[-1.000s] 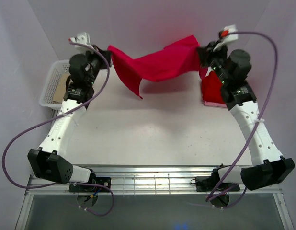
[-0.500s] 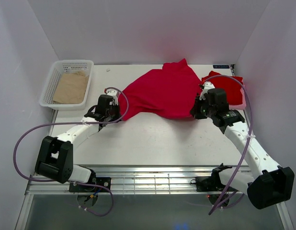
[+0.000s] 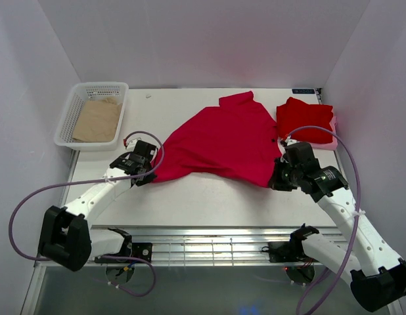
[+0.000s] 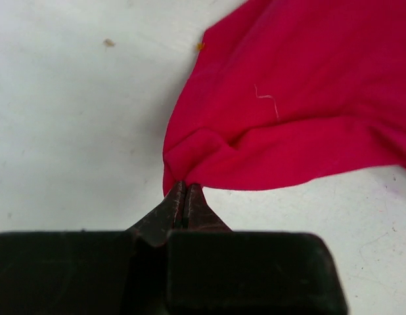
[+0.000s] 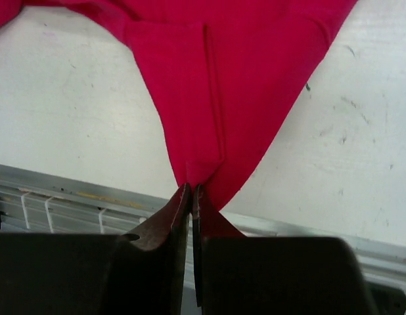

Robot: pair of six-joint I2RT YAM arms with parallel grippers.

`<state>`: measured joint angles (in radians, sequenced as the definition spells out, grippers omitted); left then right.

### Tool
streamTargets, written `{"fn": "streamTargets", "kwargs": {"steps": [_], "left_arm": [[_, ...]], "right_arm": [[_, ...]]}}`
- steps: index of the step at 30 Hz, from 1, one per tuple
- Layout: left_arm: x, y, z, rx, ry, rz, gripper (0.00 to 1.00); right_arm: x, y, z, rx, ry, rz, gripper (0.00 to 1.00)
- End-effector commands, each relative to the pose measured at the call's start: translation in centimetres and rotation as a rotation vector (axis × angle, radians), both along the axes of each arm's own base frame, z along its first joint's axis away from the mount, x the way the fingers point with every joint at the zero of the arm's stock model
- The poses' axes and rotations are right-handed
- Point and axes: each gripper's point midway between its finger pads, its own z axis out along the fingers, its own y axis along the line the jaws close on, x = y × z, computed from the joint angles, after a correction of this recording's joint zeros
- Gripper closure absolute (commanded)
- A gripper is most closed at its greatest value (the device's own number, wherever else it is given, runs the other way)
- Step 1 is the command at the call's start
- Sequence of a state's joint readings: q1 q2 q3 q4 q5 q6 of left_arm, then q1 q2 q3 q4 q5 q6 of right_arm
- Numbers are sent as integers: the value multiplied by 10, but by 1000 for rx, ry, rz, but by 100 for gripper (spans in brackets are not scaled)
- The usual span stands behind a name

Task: Fold and stack the t-shirts
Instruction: Flatten out the tshirt

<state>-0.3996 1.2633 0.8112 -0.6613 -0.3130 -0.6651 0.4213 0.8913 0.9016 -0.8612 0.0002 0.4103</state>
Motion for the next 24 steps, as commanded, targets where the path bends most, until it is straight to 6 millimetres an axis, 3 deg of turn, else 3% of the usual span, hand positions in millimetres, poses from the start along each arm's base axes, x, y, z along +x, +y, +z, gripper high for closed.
{"fn": "streamTargets", "kwargs": {"steps": [1, 11, 16, 18, 21, 22, 23, 24], "left_arm": [[-27, 27, 19, -13, -56, 230, 100], [-39, 40, 20, 24, -16, 318, 100], [-32, 33, 38, -31, -83, 290, 100], [-26, 25, 31, -16, -31, 230, 100], [5, -3, 38, -54, -9, 111, 100], [15, -12, 20, -15, 72, 38, 100], [44, -28, 39, -41, 39, -6, 100], [56, -44, 38, -71, 79, -65, 100]], "right_arm": [[-38, -22, -11, -62, 120, -80, 92], [-94, -60, -34, -177, 260, -165, 92], [-96, -64, -25, -166, 226, -193, 92], [-83, -59, -18, -149, 197, -197, 92], [-55, -45, -8, -124, 142, -183, 92], [-32, -35, 0, -88, 77, -175, 92], [-18, -28, 6, -74, 48, -168, 92], [3, -16, 13, -70, 39, -139, 92]]}}
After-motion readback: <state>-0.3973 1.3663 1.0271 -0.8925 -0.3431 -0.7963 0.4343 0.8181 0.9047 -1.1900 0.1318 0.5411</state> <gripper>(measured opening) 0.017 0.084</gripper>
